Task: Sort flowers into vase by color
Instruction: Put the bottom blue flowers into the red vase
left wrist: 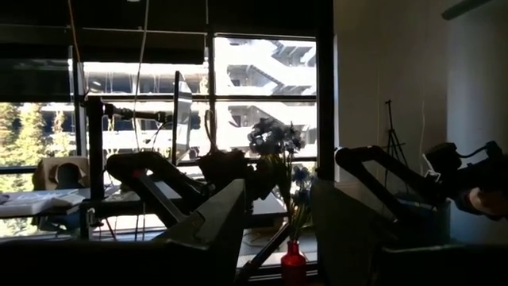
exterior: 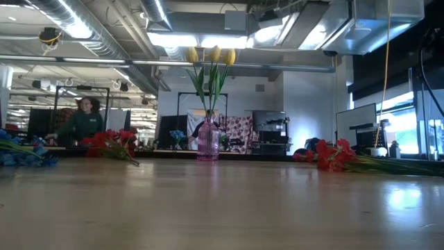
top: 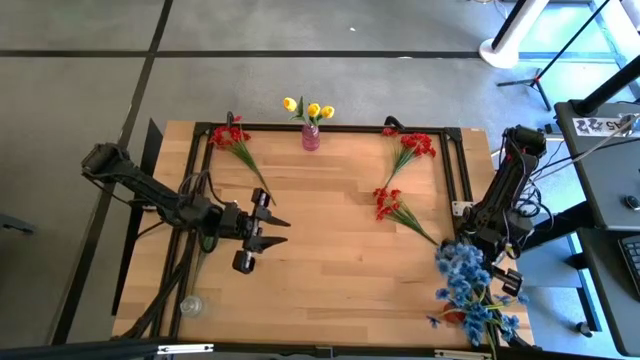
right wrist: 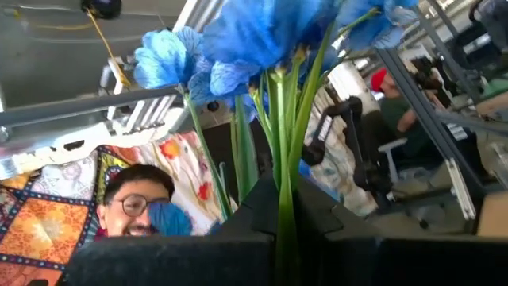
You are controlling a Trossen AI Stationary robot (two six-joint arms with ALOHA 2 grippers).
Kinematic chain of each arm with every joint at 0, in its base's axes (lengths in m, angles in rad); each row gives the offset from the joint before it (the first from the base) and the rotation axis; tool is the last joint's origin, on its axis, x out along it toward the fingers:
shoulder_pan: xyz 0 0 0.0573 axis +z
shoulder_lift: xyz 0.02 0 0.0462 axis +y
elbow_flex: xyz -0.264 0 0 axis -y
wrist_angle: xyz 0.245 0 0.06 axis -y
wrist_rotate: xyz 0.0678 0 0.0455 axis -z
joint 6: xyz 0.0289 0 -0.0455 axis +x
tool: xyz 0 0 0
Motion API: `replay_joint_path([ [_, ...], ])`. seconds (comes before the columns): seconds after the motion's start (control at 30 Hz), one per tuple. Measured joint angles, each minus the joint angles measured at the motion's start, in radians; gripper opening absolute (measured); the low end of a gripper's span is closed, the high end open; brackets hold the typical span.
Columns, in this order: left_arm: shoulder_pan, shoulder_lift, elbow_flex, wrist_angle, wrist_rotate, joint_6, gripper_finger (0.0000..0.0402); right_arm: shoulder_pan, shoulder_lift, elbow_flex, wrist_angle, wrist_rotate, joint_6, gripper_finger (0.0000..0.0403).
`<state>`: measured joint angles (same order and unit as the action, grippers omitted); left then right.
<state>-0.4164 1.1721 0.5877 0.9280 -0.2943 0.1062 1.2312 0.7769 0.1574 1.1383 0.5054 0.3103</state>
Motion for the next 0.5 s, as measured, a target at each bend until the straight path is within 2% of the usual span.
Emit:
replay_joint_path([
  [0.3, -0.001, 0.000, 0.000, -0.003, 0.000, 0.000, 0.0140, 0.000, 0.000, 0.000, -0.044, -0.038, -0.048, 0.0010],
  [0.5, -0.001, 0.000, 0.000, -0.003, 0.000, -0.001, 0.0140, 0.000, 0.000, 0.000, -0.116, -0.103, -0.057, 0.0008],
])
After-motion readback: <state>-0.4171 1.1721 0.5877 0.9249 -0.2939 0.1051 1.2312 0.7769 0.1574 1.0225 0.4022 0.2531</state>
